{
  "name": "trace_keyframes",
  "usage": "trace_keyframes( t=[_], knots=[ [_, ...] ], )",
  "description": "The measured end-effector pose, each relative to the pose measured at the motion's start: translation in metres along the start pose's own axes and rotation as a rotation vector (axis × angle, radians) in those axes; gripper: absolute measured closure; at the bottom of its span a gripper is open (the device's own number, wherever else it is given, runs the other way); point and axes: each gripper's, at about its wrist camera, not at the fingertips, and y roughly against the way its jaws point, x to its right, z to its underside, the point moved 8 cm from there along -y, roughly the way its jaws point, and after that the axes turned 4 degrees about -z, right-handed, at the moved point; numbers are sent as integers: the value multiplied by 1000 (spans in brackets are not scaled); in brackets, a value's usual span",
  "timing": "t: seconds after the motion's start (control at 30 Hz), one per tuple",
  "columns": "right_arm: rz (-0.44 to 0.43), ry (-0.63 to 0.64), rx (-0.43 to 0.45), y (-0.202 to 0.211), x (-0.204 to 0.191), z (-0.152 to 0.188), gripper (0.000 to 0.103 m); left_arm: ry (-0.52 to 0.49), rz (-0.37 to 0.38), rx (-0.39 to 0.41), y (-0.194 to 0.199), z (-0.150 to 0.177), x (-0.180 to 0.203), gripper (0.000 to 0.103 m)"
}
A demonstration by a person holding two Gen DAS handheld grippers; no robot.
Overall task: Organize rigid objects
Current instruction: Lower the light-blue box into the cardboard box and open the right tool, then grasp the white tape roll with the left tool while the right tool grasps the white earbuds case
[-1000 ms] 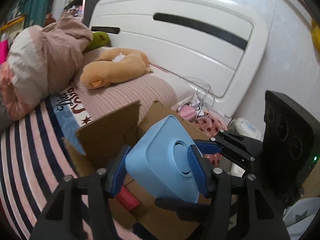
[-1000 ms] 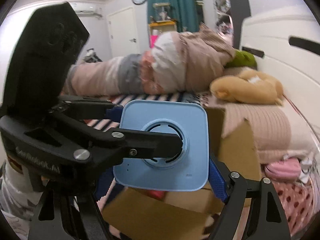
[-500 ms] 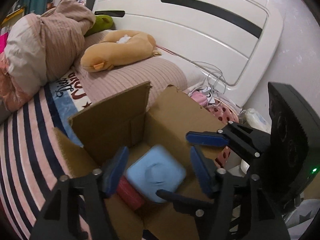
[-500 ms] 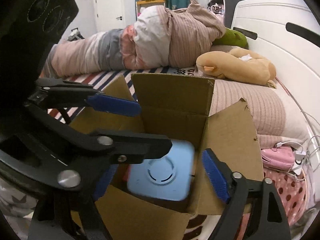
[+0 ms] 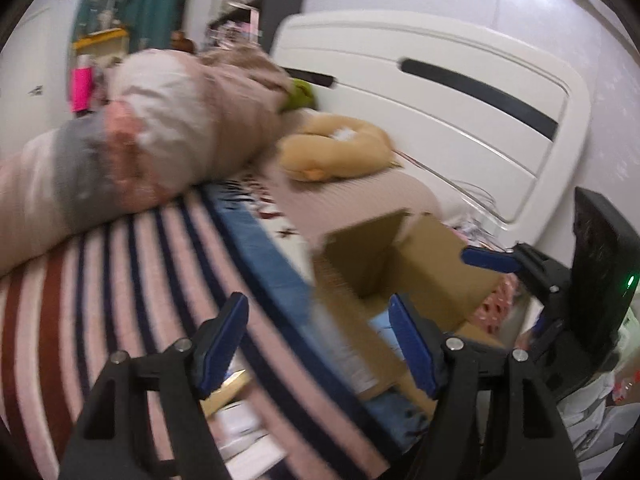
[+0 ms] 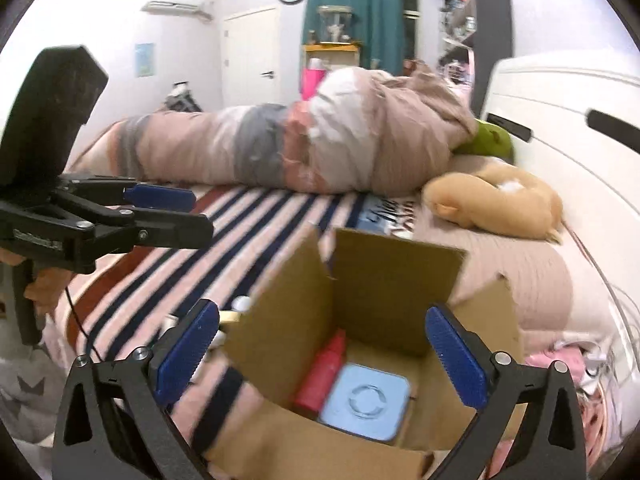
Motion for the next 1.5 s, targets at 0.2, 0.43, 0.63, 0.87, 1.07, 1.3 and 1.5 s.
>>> trace_keyframes(
  t=[0.2, 0.43, 0.63, 0.87, 1.07, 1.3, 1.5],
  knots=[
    [-159, 15, -10, -19, -61, -21, 0, 90, -140, 31, 34, 36, -77, 30],
    [-283, 110, -134, -71, -140, -3, 0, 173, -187, -9, 34, 103, -135, 30],
    [-282, 34, -318, -126, -157, 55, 9, 231, -111, -106, 0, 159, -148, 30],
    [-202, -141, -421, -182, -129, 80, 29, 249, 3, -187, -40, 195, -137, 30],
    [-217, -231, -489, -208, -116, 90, 55, 250, 77, -208, -59, 201, -124, 32],
    [-97, -185, -484, -198, -94, 98, 62, 266, 47, -229, -81, 196, -123, 56],
    [-55, -170, -474, -202, -79, 100, 61, 253, 11, -226, -73, 195, -130, 58]
  ],
)
